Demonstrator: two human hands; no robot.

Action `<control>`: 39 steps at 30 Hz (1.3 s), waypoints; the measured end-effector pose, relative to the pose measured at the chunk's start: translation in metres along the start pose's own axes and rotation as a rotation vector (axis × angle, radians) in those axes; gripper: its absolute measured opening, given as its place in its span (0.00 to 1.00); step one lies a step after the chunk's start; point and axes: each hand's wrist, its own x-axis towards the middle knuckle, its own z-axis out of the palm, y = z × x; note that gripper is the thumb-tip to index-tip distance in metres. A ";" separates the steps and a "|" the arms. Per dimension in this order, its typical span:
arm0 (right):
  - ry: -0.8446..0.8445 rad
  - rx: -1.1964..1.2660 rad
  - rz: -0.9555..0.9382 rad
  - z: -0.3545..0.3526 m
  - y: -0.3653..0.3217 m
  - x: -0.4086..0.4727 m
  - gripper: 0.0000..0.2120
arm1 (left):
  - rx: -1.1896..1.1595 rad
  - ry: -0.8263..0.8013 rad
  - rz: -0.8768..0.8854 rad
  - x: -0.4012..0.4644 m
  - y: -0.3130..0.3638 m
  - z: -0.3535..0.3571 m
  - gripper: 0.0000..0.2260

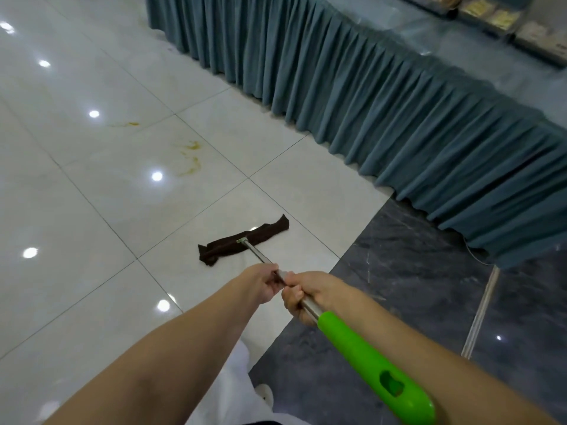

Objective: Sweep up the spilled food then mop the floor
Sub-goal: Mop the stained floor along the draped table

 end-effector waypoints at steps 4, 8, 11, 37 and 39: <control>-0.013 -0.026 0.003 0.020 -0.041 0.019 0.16 | -0.042 -0.015 -0.034 0.030 0.042 0.002 0.13; -0.012 -0.050 0.020 0.053 -0.092 0.036 0.13 | -0.068 -0.031 -0.033 0.056 0.099 0.003 0.13; -0.015 -0.066 0.031 0.089 -0.129 0.055 0.13 | -0.110 -0.037 -0.038 0.076 0.148 -0.007 0.12; -0.059 -0.200 0.077 0.285 -0.251 0.168 0.13 | -0.215 0.096 -0.059 0.137 0.361 -0.105 0.08; -0.067 -0.206 0.089 0.277 -0.246 0.163 0.14 | -0.207 0.116 -0.050 0.132 0.349 -0.104 0.08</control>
